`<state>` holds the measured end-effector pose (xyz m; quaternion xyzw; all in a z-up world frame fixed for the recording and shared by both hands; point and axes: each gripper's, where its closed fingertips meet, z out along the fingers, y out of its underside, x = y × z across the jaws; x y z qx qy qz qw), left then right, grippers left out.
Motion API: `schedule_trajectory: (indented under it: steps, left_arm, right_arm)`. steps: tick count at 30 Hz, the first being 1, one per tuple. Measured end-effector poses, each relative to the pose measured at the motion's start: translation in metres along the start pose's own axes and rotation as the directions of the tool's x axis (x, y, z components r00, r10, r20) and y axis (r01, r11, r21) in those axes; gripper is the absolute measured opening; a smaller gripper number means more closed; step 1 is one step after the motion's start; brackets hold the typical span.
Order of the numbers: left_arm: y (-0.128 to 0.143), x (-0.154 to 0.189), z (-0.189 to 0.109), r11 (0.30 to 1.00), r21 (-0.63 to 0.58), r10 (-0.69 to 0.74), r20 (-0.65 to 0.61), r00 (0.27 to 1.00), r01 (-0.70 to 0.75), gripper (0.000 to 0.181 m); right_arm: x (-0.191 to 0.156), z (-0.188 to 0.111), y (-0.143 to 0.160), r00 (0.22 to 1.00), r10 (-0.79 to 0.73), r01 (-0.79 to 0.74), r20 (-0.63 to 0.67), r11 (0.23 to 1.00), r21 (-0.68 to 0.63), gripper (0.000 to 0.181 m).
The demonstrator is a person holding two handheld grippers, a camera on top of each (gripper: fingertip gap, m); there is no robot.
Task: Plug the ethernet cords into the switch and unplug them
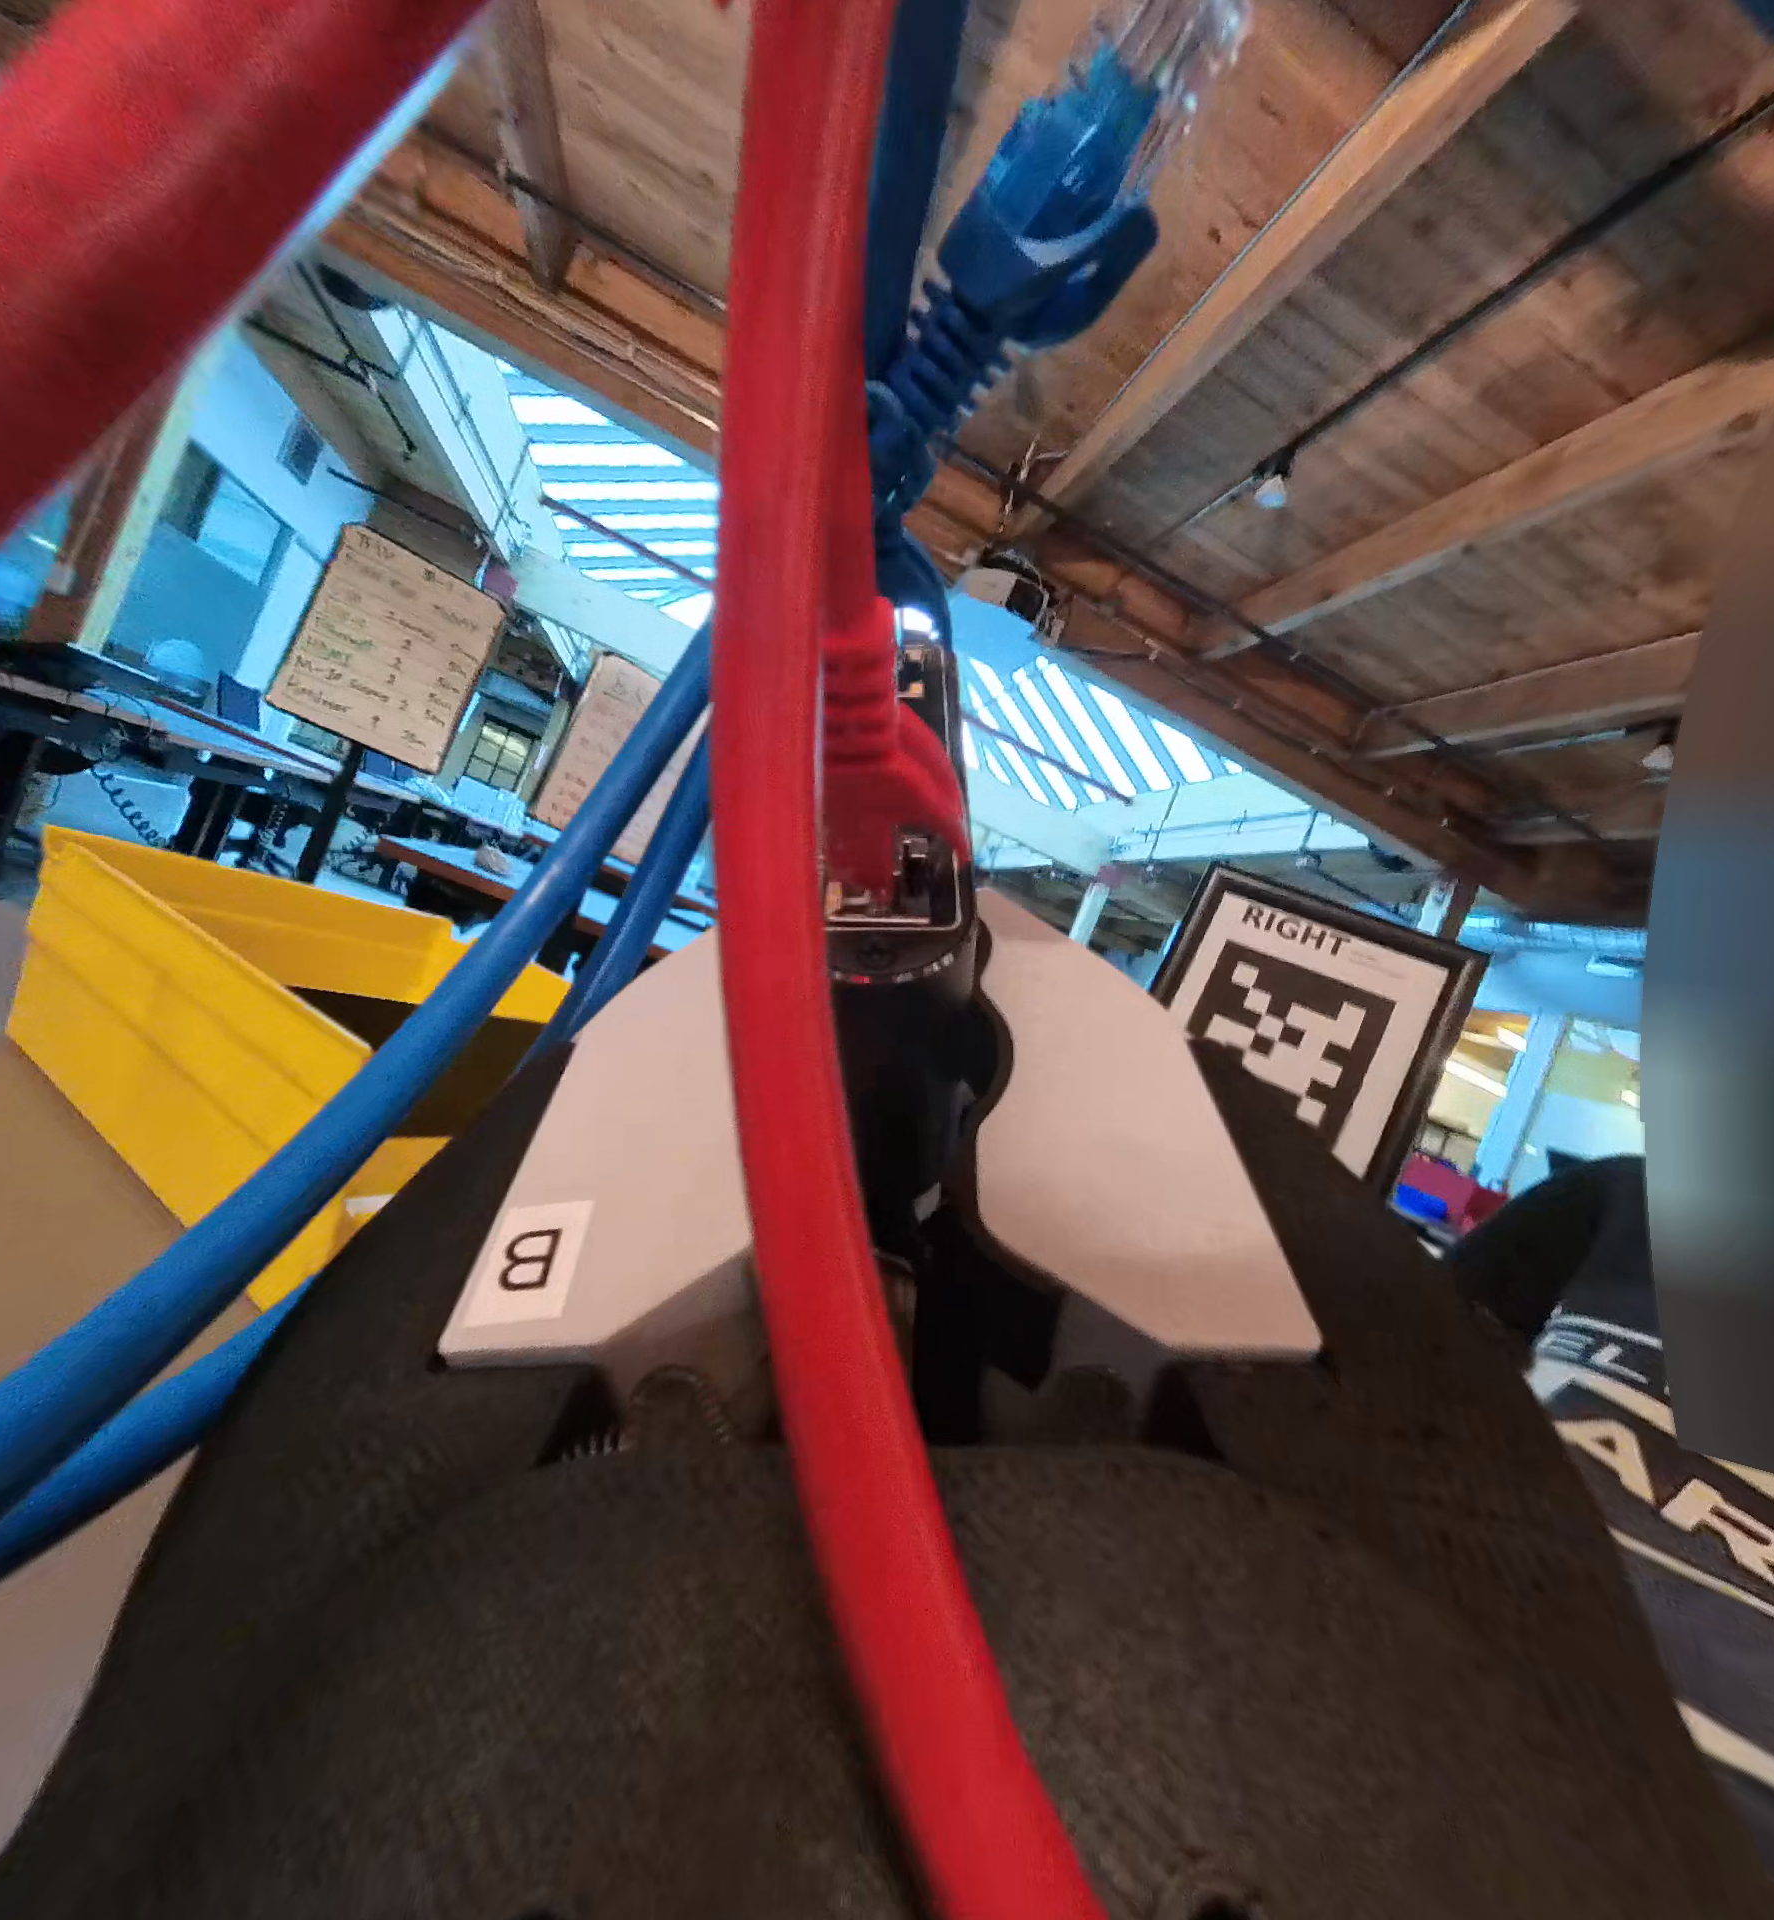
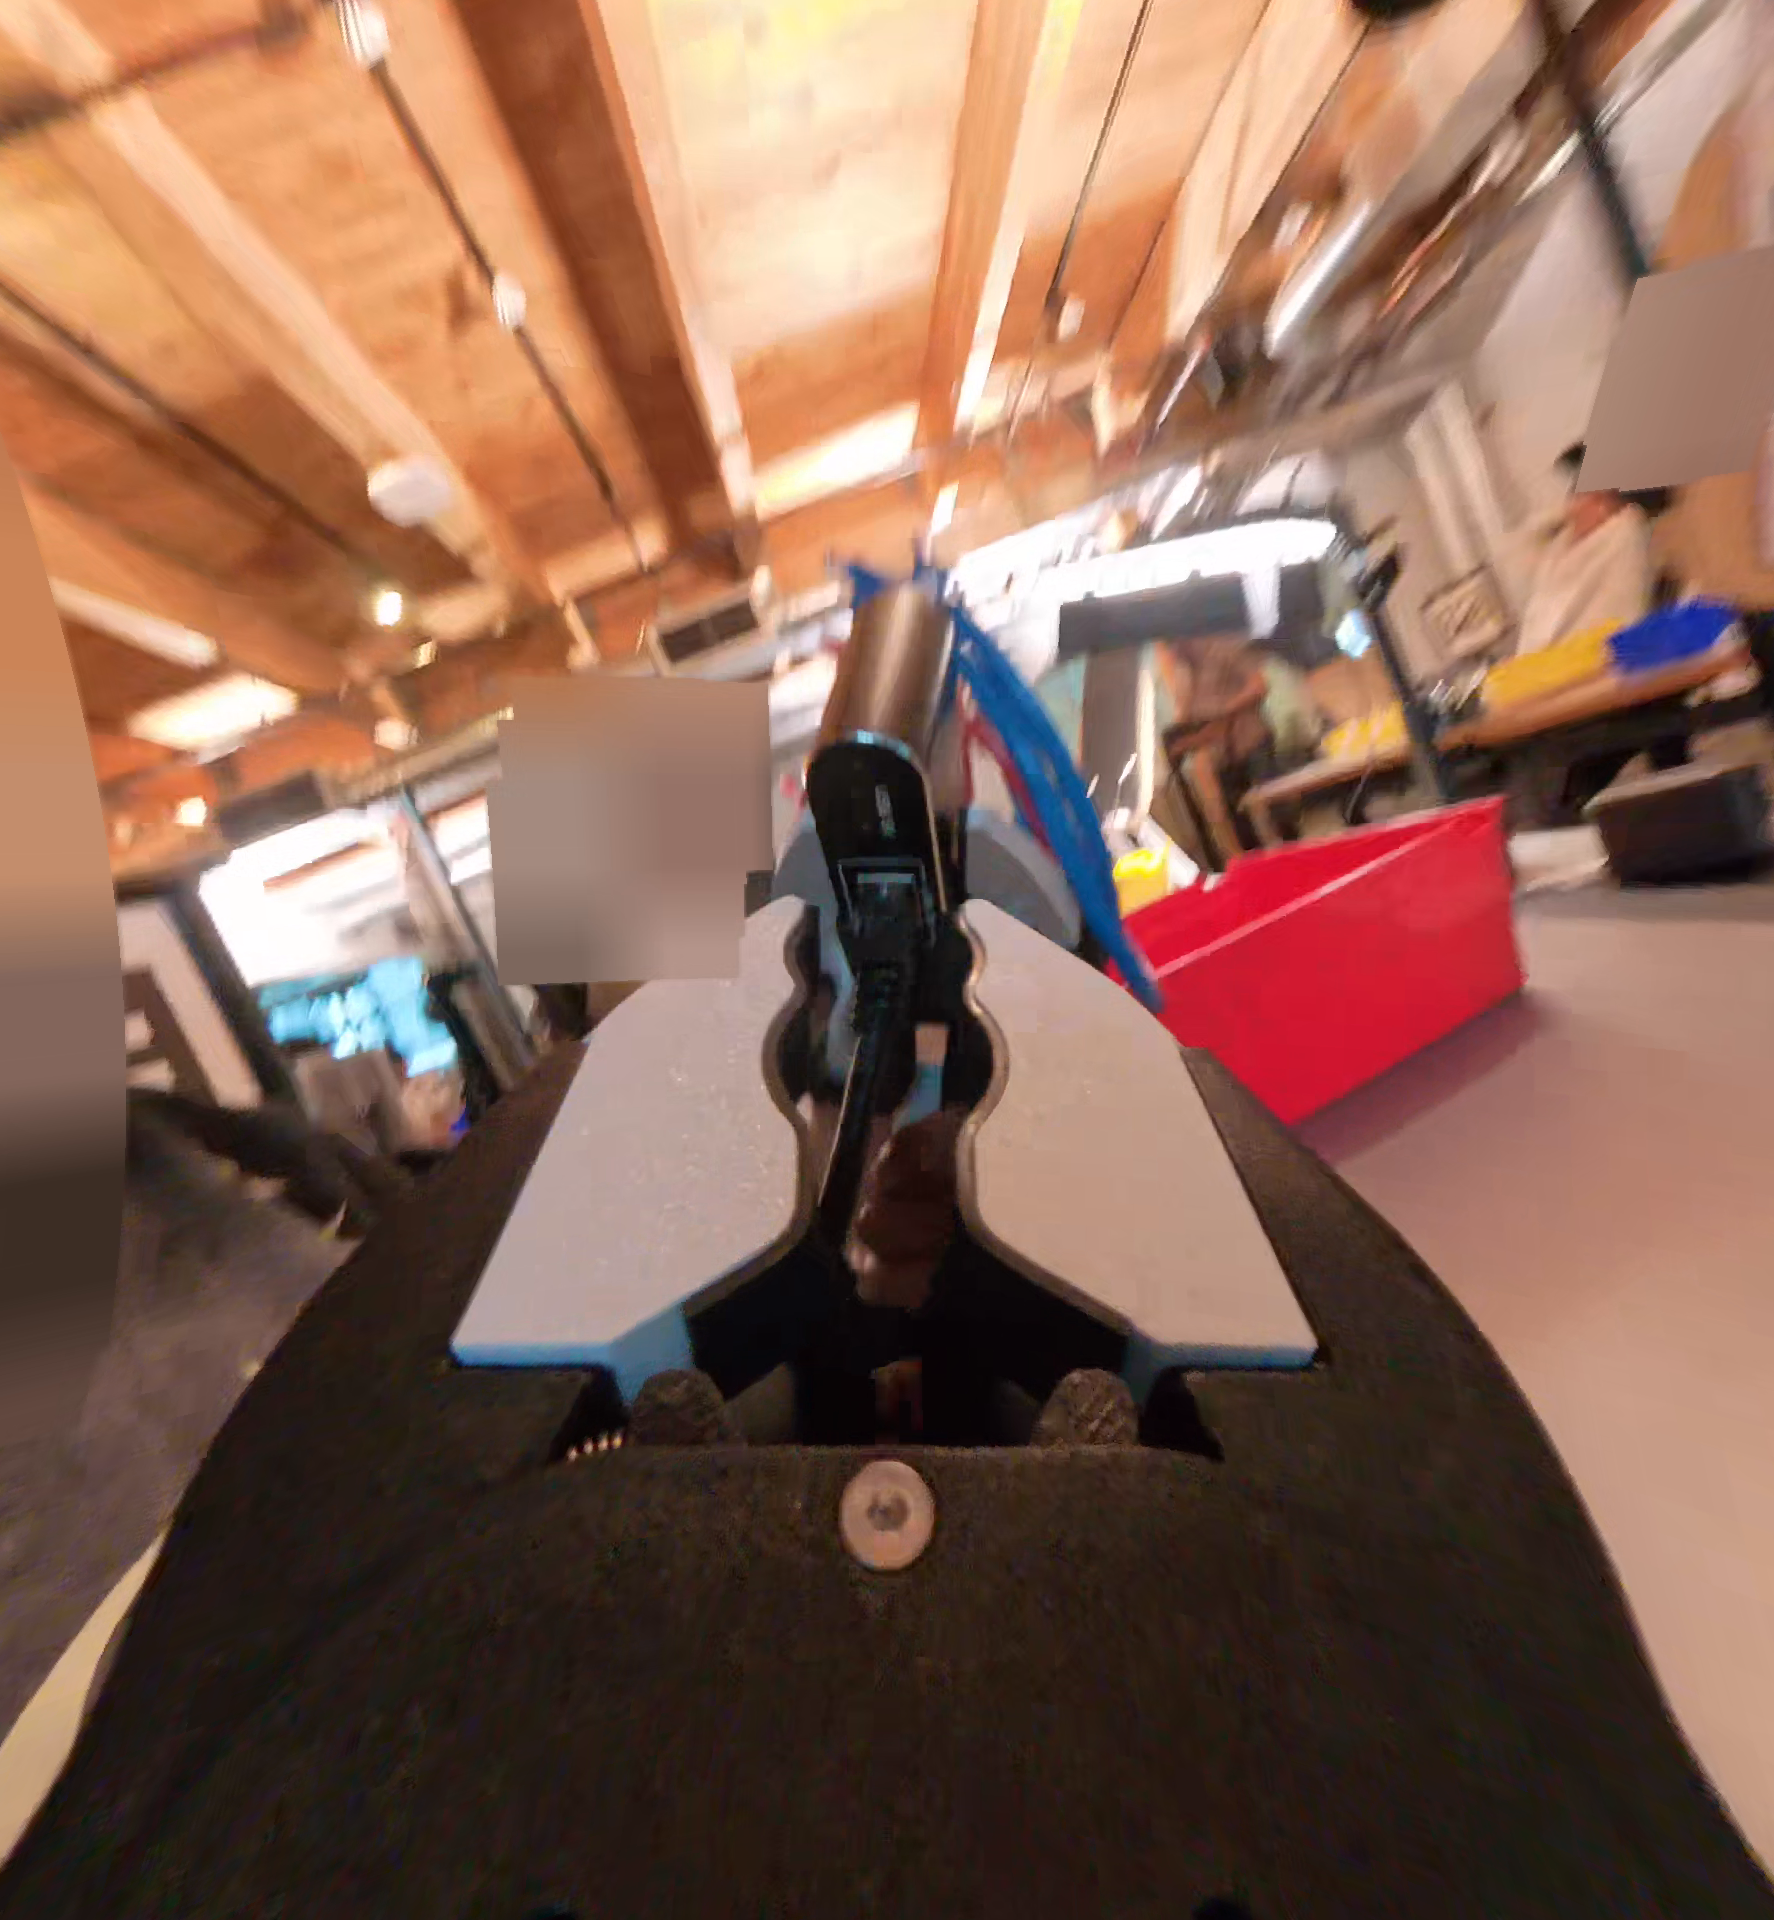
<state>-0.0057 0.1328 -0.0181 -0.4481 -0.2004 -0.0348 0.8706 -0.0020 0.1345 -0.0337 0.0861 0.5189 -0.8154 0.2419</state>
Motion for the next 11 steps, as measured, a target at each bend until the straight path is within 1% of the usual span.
schedule_trajectory:
  steps: [1, 2, 3, 5, 7, 9, 11]
  left_arm:
    - [-0.004, -0.003, -0.001, 1.0, 0.023, -0.007, 0.014, 1.0, 0.006, 0.031]
    - [-0.006, -0.007, -0.003, 0.999, 0.037, -0.012, 0.037, 0.999, 0.011, 0.033]
    - [-0.007, -0.012, -0.004, 0.999, 0.044, -0.015, 0.064, 0.998, 0.012, 0.033]
    - [-0.007, -0.02, -0.006, 0.999, 0.046, -0.018, 0.108, 0.994, 0.014, 0.033]
    - [-0.003, -0.025, -0.007, 1.0, 0.023, -0.011, 0.146, 0.989, 0.008, 0.033]
    - [-0.001, -0.026, -0.007, 1.0, 0.009, 0.006, 0.151, 0.988, -0.007, 0.033]
    - [0.001, -0.025, -0.005, 1.0, -0.006, 0.023, 0.15, 0.988, -0.022, 0.033]
  right_arm:
    - [0.004, -0.005, -0.01, 1.0, 0.007, -0.005, -0.024, 0.998, 0.061, 0.023]
    - [0.008, -0.008, -0.015, 0.999, 0.017, -0.012, -0.045, 0.996, 0.093, 0.027]
    - [0.011, -0.01, -0.016, 0.998, 0.021, -0.016, -0.057, 0.996, 0.093, 0.031]
    - [0.013, -0.008, -0.008, 0.996, -0.012, 0.015, -0.085, 0.999, 0.036, 0.036]
    - [0.018, -0.005, 0.001, 0.984, -0.103, 0.098, -0.147, 0.994, -0.038, 0.037]
    - [0.021, -0.004, 0.007, 0.968, -0.172, 0.159, -0.185, 0.983, -0.088, 0.028]
    - [0.022, -0.003, 0.01, 0.965, -0.187, 0.17, -0.186, 0.98, -0.106, 0.022]
